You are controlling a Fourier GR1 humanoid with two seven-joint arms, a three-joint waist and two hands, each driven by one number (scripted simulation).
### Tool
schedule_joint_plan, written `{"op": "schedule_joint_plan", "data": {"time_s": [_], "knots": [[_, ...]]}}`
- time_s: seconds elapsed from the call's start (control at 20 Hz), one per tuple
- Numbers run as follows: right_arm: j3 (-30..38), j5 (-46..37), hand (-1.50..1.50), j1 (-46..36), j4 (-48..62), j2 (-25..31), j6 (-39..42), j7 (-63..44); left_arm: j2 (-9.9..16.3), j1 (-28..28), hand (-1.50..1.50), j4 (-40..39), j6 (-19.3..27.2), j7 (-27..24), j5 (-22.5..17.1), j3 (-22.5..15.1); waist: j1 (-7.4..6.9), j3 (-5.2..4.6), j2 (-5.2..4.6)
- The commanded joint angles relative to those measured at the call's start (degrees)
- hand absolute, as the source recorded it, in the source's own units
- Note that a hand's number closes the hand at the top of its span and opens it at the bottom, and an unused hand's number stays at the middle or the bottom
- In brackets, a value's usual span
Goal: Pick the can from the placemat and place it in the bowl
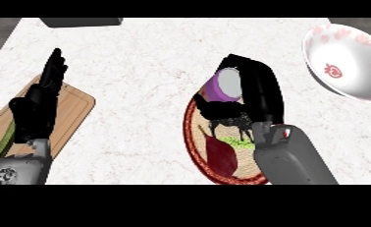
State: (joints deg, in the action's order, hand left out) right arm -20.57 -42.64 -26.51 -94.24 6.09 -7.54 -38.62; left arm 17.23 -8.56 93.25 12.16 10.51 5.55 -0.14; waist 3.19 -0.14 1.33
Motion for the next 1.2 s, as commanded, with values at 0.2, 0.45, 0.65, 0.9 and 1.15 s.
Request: {"op": "schedule_joint_plan", "data": {"time_s": [0.2, 0.45, 0.65, 0.9, 1.15], "knots": [[7.92, -5.29, 1.50, 3.06, -15.00, 3.34, 2.03, -11.79, -0.92, -3.27, 0.00, -0.16, -1.69, 1.47, 0.53, -0.61, -2.72, 0.14, -1.21], [21.61, 3.32, 1.50, 3.79, -9.55, 10.23, -0.67, 0.21, -0.39, -5.57, 0.00, -3.58, -2.97, -0.62, 0.23, 1.01, -2.97, 0.17, -1.41], [28.66, 7.71, 1.50, 7.50, -6.42, 14.06, -2.44, 8.60, -2.25, -4.65, 0.00, -2.07, -2.03, -0.35, 1.03, 0.27, -2.96, 0.18, -1.38], [34.14, 8.85, 1.50, 6.12, 9.99, 15.99, -8.84, 23.07, -2.47, -0.77, 0.00, -1.86, -2.84, -3.84, 1.84, -0.28, -3.61, 0.19, -1.55], [39.40, 6.99, 1.50, -2.27, 27.22, 25.33, -8.88, 28.71, -1.17, -2.89, 0.00, -1.80, -5.08, -3.09, -0.89, 2.03, -4.49, 0.19, -1.79]]}}
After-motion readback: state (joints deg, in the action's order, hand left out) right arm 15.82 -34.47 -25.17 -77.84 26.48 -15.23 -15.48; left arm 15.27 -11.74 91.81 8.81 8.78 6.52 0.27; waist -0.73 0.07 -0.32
